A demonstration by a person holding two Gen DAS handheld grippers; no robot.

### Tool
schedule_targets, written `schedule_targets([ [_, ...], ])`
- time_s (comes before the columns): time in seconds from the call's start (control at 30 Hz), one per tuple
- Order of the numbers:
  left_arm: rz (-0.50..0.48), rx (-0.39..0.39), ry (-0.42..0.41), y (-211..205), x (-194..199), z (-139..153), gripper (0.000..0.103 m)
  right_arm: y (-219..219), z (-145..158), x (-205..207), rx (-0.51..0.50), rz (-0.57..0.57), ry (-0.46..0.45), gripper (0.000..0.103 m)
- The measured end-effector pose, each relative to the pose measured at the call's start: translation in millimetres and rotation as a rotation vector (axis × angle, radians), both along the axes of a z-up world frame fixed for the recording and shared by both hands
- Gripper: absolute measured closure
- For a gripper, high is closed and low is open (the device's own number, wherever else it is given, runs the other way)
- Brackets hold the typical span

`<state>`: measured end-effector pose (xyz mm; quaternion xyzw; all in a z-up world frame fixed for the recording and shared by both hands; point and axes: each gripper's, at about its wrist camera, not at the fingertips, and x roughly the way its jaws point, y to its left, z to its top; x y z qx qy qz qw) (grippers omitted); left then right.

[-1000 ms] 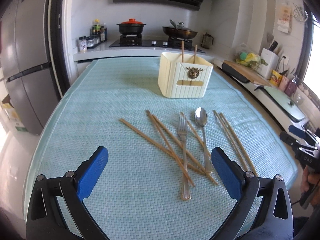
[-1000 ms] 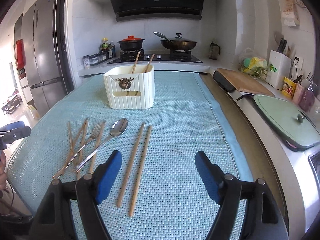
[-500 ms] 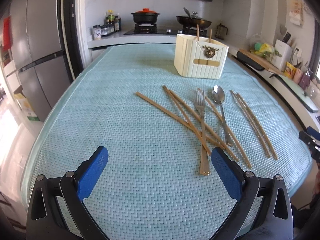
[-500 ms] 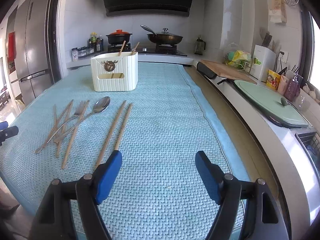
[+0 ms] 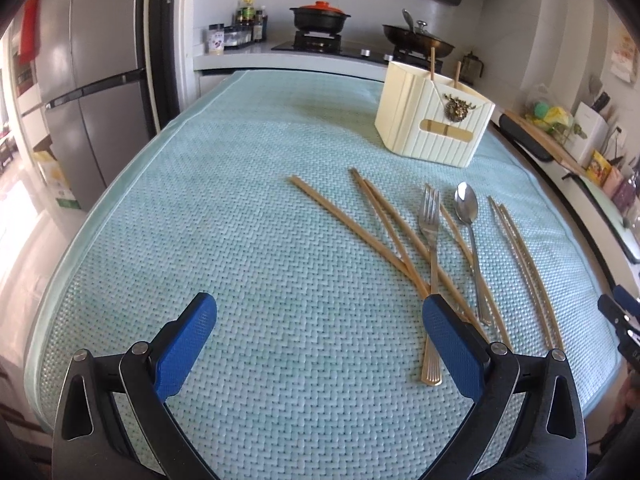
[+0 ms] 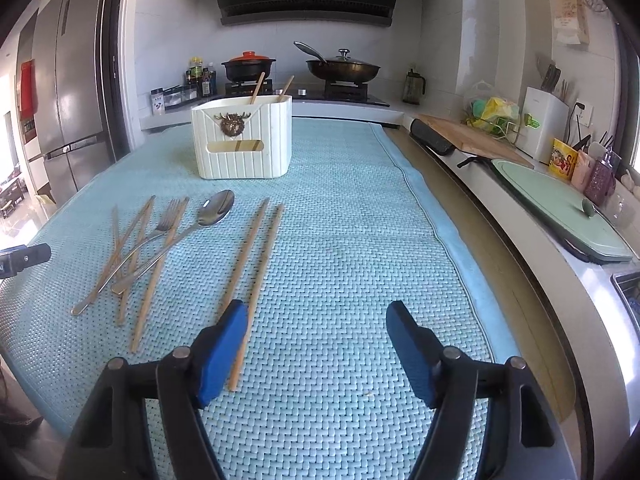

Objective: Organize utensils
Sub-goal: 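Withdraw both tools from the holder back toward the remaining chopsticks, then close the left tool on a wooden chopstick while the right tool grasps another chopstick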

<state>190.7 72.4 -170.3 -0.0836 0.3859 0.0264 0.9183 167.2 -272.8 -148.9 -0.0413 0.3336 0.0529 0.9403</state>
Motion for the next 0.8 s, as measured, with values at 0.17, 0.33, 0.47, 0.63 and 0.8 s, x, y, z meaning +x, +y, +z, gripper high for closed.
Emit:
schedule_targets([
  [0.17, 0.028, -0.040, 0.020, 7.7, 23.9, -2.0, 0.001, 1.6, -2.0, 8.1, 0.015, 0.006, 0.016, 0.043],
  [0.33, 0.045, -0.053, 0.039, 10.0, 46.2, -5.1, 0.001, 3.4, -2.9, 13.1, 0.026, 0.012, 0.026, 0.048],
  [0.47, 0.054, -0.049, 0.048, 11.1, 56.8, -8.0, 0.001, 2.3, -3.8, 17.4, 0.032, 0.017, 0.038, 0.053],
  [0.63, 0.068, -0.074, 0.070, 18.7, 70.0, -13.0, 0.001, -0.9, -6.3, 32.1, 0.056, 0.025, 0.070, 0.055],
  [0.8, 0.109, -0.106, 0.086, 25.9, 89.8, -16.2, 0.001, 6.0, -5.5, 45.5, 0.078, 0.046, 0.078, 0.055],
])
